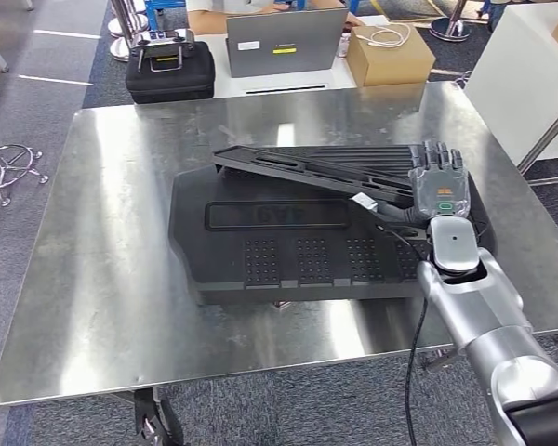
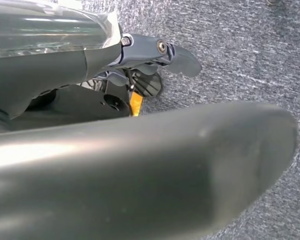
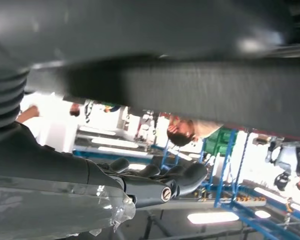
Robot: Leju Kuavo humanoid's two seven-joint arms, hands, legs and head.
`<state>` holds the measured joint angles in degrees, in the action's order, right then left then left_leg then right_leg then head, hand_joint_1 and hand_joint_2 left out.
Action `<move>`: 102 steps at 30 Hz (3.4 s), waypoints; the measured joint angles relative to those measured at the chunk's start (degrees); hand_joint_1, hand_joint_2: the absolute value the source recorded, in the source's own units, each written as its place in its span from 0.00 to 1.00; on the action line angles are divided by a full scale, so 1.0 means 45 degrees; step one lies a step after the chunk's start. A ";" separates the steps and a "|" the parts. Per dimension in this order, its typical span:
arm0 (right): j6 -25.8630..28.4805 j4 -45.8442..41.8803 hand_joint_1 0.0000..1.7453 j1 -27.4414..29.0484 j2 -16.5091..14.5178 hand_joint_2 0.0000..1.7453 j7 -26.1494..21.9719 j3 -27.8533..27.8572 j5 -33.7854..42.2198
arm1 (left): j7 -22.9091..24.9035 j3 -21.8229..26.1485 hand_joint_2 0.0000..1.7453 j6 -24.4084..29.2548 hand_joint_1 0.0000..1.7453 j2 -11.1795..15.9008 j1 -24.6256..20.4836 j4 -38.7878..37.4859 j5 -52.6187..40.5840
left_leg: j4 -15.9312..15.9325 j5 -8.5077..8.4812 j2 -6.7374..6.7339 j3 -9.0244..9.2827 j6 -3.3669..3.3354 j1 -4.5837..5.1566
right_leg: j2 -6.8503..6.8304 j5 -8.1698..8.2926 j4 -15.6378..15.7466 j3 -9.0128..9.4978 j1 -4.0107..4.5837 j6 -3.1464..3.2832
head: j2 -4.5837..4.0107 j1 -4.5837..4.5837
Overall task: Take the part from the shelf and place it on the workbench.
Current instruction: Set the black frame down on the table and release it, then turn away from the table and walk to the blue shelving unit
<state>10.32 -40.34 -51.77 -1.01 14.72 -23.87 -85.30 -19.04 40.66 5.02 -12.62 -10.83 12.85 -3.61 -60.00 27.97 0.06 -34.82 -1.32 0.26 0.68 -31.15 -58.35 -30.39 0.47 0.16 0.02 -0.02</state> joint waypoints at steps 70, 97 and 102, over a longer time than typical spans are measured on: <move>0.6554 -1.6873 0.00 1.2531 -0.0242 1.00 -0.9310 0.6374 0.7819 | -0.0709 0.0837 0.00 0.1764 0.00 0.0166 0.0833 0.0000 0.0000 | 0.0081 0.0001 0.0088 0.0058 -0.0130 0.0005 | -0.0097 -0.0060 0.0054 0.0062 -0.0044 -0.0108 | 0.0000 0.0008; 0.6571 -1.6705 0.00 1.3759 -0.0759 1.00 -0.9426 0.7322 0.8685 | -0.0716 0.1081 0.00 0.1848 0.00 0.0159 0.0807 0.0000 0.0000 | -0.0203 0.0481 0.0040 0.0625 0.0125 -0.0143 | -0.0081 0.0527 -0.0205 -0.0623 -0.0181 0.0054 | 0.0000 -0.0004; 0.6571 -1.6704 0.00 1.3824 -0.0803 1.00 -0.9472 0.7441 0.8844 | -0.0727 0.1092 0.00 0.1848 0.00 0.0158 0.0823 0.0000 0.0000 | 0.0281 0.0290 0.0016 0.0684 -0.0087 -0.0110 | -0.0077 0.0371 -0.0406 -0.0803 -0.0217 -0.0295 | 0.0000 -0.0021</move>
<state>39.89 -115.51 10.44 -4.62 -27.91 9.61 -45.51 -22.31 45.58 13.33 -11.91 -7.13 12.85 -3.61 -58.74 29.28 0.13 -31.74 -1.72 -0.24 0.33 -29.48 -60.18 -34.01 -0.50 -1.17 0.02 -0.11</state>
